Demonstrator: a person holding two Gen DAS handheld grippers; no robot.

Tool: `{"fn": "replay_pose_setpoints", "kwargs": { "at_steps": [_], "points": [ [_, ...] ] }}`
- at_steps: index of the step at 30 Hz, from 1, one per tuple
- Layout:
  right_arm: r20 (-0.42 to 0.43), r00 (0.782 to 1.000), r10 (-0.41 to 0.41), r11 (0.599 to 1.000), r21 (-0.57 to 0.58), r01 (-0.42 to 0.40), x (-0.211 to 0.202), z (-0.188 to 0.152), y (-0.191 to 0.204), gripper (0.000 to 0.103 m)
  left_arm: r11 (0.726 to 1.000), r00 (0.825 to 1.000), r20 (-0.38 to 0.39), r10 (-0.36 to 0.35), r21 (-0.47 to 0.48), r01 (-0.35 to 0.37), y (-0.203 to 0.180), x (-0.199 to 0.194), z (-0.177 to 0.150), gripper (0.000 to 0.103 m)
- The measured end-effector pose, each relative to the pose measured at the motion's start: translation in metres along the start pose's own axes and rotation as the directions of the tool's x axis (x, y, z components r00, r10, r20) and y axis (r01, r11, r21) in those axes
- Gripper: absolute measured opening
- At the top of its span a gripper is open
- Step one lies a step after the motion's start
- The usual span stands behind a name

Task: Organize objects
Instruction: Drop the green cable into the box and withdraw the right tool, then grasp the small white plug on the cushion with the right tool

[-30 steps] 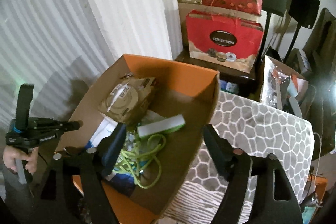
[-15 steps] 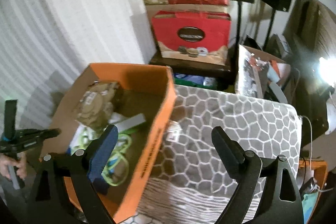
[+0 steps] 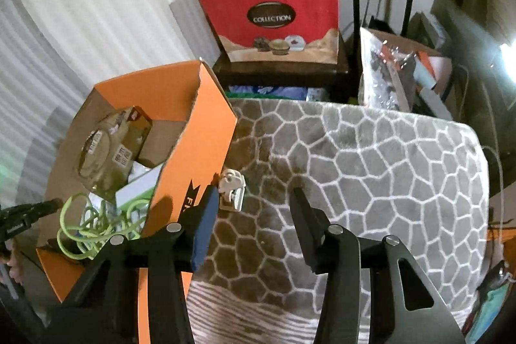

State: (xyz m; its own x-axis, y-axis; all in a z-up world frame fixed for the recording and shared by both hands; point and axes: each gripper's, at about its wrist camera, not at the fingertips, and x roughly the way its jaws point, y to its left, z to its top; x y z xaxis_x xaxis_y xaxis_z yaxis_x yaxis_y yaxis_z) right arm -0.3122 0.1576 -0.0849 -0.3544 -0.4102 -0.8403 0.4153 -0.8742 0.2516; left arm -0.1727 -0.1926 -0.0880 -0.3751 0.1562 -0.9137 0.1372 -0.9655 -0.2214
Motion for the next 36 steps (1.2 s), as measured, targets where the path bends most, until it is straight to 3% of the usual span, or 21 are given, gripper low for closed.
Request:
{"fn": "replay_pose_setpoints", "kwargs": {
  "at_steps": [10, 14, 31, 34, 36],
  "points": [
    [-0.015, 0.998, 0.065, 0.998, 0.027, -0.065, 0.031, 0.008, 0.0, 0.042, 1.0, 1.0, 0.002, 0.005, 0.003, -0.005, 0.0, 0.001, 0.0, 0.005],
    [-0.029, 0.994, 0.103, 0.993, 0.063, -0.101, 0.043, 0.01, -0.003, 0.034, 1.0, 1.0, 0.0, 0.004, 0.003, -0.004, 0.0, 0.001, 0.0, 0.005],
    [-0.052, 0.978, 0.203, 0.965, 0.178, -0.19, 0.067, 0.009, -0.019, 0.033, 1.0, 1.0, -0.012, 0.005, 0.002, -0.005, 0.0, 0.005, -0.003, 0.005],
    [-0.042, 0.971, 0.236, 0.956, 0.189, -0.224, 0.069, 0.008, -0.02, 0.023, 1.0, 1.0, -0.012, 0.006, 0.002, -0.006, -0.001, 0.005, -0.003, 0.005],
    [-0.037, 0.972, 0.233, 0.957, 0.185, -0.222, 0.068, 0.008, -0.018, 0.023, 1.0, 1.0, -0.012, 0.008, 0.003, -0.008, 0.0, 0.006, -0.003, 0.005]
  ]
}}
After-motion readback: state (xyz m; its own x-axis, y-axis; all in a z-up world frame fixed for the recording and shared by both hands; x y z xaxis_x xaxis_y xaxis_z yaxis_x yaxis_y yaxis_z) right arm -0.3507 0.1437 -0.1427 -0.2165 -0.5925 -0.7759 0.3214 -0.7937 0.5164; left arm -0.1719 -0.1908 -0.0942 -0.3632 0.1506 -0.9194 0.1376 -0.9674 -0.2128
